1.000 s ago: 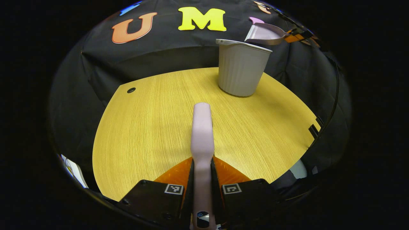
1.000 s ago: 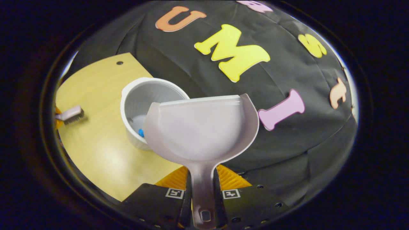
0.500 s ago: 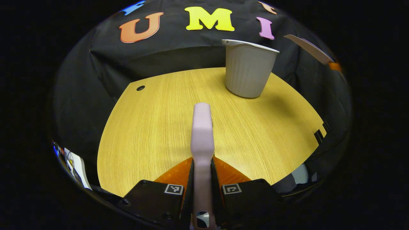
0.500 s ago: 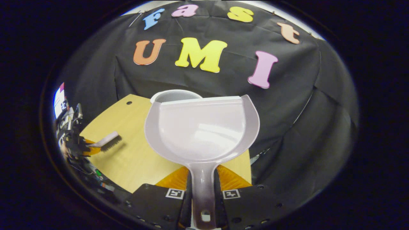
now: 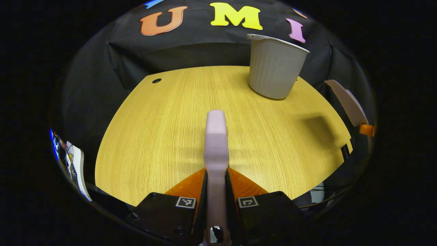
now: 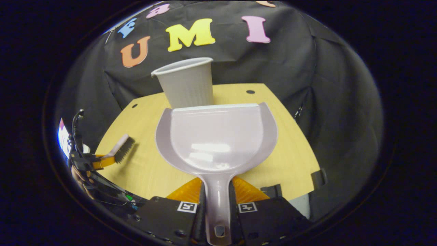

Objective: Pick up the small broom and dustpan from the desktop, sweep the trash into the dustpan with the broom, and then empty the trash into the garbage bin.

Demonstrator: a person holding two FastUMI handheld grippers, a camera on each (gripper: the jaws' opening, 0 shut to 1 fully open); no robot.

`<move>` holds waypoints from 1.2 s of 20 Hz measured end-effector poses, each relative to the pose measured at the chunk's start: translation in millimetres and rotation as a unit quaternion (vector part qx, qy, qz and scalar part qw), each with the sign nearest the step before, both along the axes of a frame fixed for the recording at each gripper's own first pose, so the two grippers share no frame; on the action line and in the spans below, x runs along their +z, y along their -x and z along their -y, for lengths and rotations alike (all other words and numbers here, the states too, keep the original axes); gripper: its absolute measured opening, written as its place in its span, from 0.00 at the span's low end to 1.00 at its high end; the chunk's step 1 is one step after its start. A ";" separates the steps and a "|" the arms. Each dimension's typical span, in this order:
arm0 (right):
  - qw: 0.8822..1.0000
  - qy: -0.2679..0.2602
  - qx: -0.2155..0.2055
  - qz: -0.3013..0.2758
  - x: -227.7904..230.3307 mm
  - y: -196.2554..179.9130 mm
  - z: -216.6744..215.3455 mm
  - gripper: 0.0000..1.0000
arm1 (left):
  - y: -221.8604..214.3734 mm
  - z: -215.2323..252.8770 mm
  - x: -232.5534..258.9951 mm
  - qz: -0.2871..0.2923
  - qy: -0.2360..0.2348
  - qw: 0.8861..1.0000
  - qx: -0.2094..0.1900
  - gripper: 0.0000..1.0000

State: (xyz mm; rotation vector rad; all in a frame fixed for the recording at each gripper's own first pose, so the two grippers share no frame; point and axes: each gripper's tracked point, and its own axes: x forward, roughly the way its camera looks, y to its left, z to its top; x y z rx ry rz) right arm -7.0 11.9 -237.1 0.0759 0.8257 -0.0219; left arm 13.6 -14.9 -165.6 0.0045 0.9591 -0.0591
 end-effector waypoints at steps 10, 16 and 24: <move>0.999 0.016 0.009 -0.041 -91.7 -30.9 -64.0 0.29 | -1.9 7.5 -16.0 -0.007 -0.016 1.000 0.015 0.32; 1.000 0.007 0.005 -0.008 -86.4 -34.4 -64.2 0.38 | -4.9 1.8 -11.1 0.007 -0.033 0.999 0.013 0.53; 1.000 -0.001 0.026 0.017 -66.3 -24.0 -63.5 0.89 | -3.3 8.4 -2.1 0.011 -0.009 1.000 0.023 0.82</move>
